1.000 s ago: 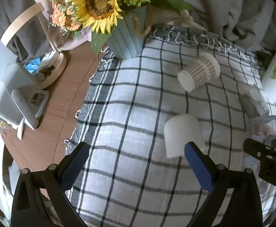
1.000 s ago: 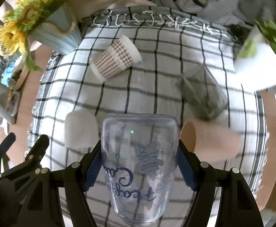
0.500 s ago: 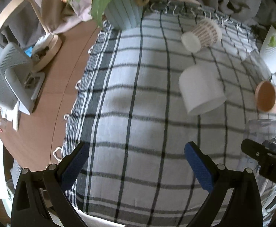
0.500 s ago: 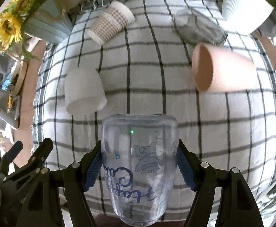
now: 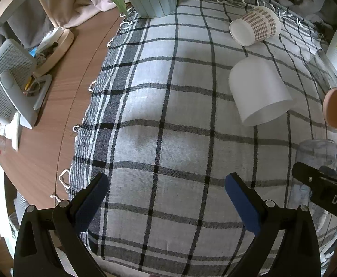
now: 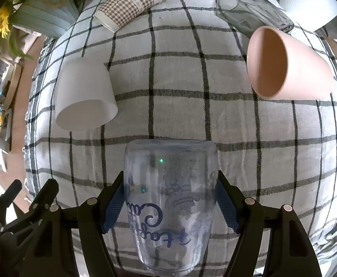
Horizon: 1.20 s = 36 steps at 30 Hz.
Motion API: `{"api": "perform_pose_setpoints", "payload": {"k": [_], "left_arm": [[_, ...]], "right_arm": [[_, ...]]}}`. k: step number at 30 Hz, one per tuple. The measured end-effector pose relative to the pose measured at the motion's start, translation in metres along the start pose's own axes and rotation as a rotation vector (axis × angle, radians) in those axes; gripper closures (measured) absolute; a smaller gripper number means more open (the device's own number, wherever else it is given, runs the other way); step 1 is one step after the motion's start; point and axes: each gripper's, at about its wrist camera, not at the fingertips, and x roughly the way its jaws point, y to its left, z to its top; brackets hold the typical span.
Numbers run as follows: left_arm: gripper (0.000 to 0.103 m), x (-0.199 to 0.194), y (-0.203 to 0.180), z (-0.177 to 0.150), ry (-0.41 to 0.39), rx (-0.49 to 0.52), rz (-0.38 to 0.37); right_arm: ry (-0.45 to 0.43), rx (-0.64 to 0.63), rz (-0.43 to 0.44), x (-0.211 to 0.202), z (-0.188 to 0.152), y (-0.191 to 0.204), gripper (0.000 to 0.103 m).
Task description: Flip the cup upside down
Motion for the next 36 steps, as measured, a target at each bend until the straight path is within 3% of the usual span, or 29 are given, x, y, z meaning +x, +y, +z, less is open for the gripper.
{"api": "perform_pose_setpoints", "payload": {"k": [5, 7, 8, 14, 20, 36], "left_arm": [[0.000, 0.000, 0.001, -0.001, 0.001, -0.012, 0.009], [0.000, -0.001, 0.001, -0.001, -0.002, -0.012, 0.011], [0.000, -0.002, 0.001, -0.001, -0.003, -0.011, 0.012], [0.000, -0.014, -0.003, -0.002, -0.014, -0.011, -0.004], [0.000, -0.040, -0.024, 0.000, -0.038, 0.028, -0.069], [0.000, -0.060, -0.113, 0.002, -0.037, 0.184, -0.135]], "right_arm": [[-0.001, -0.008, 0.002, 0.000, -0.001, -0.001, 0.031], [-0.005, -0.014, -0.006, -0.001, -0.001, 0.000, 0.026], [-0.014, -0.013, -0.007, -0.003, -0.002, -0.001, 0.019], [-0.110, -0.017, 0.029, -0.039, -0.012, -0.006, 0.017], [-0.229, 0.019, 0.016, -0.084, -0.024, -0.019, 0.017], [-0.222, 0.222, 0.022, -0.098, -0.054, -0.107, 0.017]]}}
